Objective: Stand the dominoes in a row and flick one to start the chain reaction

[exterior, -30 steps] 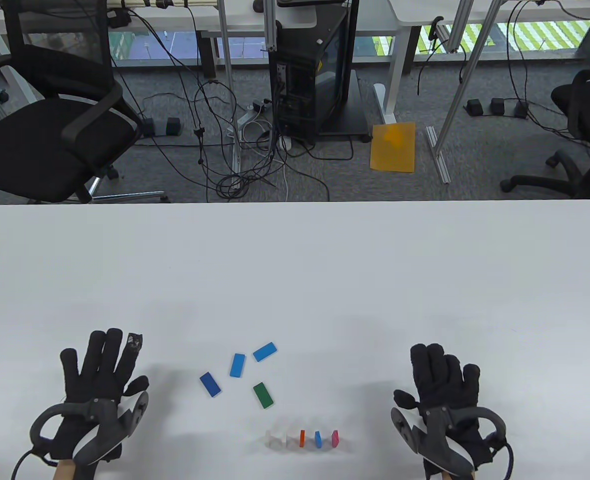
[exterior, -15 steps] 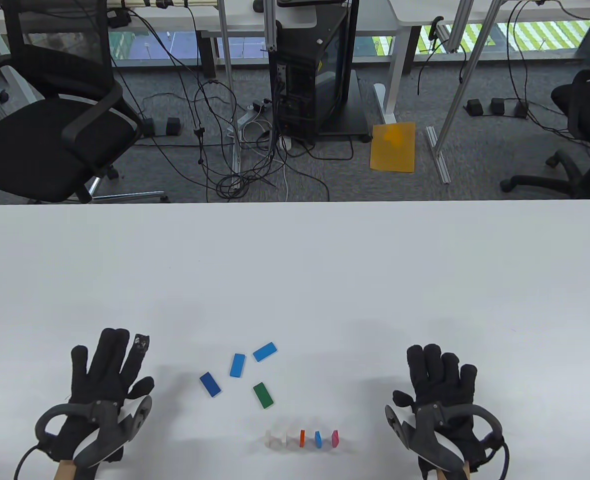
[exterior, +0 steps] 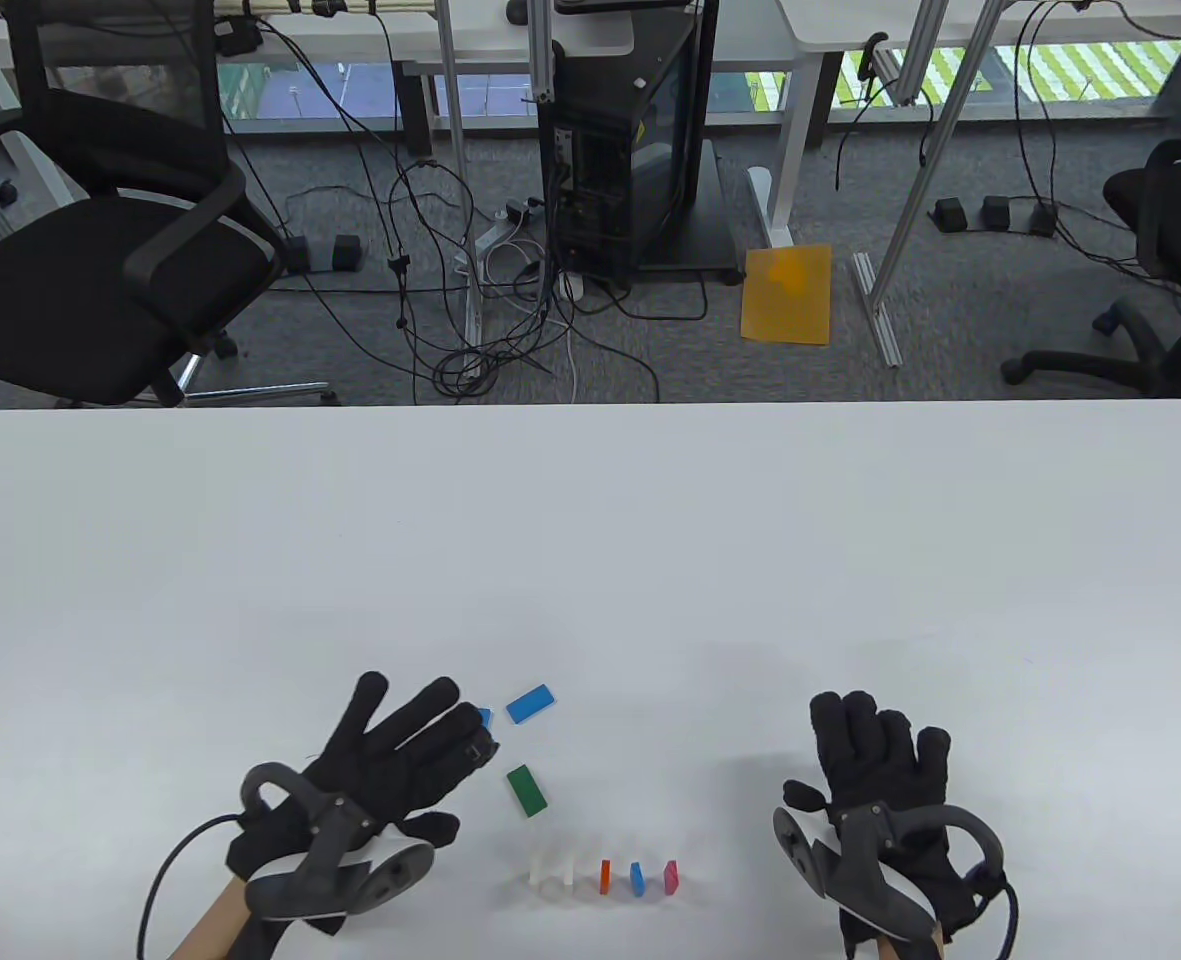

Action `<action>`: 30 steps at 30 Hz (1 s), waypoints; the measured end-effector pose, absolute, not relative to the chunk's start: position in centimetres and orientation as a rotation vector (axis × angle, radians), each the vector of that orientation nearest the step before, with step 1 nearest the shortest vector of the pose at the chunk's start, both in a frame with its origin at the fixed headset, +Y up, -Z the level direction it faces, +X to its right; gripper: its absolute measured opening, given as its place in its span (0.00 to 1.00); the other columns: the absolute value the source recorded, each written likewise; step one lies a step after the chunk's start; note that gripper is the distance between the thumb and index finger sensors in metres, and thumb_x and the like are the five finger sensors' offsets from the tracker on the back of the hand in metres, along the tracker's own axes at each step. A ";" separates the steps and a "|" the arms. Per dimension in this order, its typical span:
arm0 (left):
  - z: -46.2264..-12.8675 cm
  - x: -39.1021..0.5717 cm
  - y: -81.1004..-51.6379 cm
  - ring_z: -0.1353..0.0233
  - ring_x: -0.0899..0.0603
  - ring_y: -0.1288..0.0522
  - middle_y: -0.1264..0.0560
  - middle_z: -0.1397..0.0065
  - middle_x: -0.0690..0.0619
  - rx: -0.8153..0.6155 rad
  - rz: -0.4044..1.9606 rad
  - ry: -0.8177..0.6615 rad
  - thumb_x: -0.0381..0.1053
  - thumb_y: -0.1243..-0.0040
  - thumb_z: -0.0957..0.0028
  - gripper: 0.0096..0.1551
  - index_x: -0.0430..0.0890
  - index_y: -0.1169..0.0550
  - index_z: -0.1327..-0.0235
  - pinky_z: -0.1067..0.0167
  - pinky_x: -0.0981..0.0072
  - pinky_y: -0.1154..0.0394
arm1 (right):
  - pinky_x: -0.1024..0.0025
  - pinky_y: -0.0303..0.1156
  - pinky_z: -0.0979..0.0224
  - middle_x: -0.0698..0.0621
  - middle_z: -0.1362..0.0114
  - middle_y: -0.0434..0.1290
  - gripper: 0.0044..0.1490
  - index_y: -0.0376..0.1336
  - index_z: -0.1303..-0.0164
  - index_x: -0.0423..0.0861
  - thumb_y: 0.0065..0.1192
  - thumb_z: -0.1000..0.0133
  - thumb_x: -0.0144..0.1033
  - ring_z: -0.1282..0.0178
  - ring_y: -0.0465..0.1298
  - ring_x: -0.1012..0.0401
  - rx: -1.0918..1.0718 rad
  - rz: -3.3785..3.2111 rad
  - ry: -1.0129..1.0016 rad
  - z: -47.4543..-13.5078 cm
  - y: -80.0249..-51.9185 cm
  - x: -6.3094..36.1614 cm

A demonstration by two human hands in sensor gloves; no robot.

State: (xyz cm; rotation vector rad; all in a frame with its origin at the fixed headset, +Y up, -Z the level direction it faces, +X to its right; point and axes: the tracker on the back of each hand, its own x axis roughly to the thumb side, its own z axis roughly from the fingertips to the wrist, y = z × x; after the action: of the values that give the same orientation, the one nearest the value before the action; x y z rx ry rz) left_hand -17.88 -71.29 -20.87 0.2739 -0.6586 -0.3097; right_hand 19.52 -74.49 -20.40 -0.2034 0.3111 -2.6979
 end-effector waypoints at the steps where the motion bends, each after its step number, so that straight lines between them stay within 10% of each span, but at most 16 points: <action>1: -21.3 -16.9 -71.7 0.09 0.57 0.45 0.33 0.16 0.75 0.285 -0.350 -0.684 0.77 0.49 0.65 0.45 0.74 0.37 0.27 0.16 0.42 0.51 | 0.30 0.61 0.31 0.34 0.18 0.61 0.59 0.47 0.17 0.37 0.47 0.52 0.62 0.25 0.72 0.38 -0.209 -2.706 0.316 -20.4 -74.5 19.6; 30: -24.1 -11.6 -76.9 0.37 0.72 0.20 0.20 0.44 0.86 0.293 -0.526 -0.970 0.78 0.45 0.76 0.31 0.84 0.32 0.53 0.21 0.63 0.33 | 0.31 0.61 0.31 0.36 0.19 0.64 0.57 0.50 0.17 0.38 0.48 0.52 0.62 0.28 0.75 0.42 -0.201 -2.771 0.247 -20.9 -74.6 20.1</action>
State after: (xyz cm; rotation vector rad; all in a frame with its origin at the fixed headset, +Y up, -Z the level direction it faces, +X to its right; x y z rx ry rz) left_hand -11.60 -76.95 -24.11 0.2926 -0.9698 -0.5256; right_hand 20.07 -74.61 -20.92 -0.2009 0.2465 -2.7711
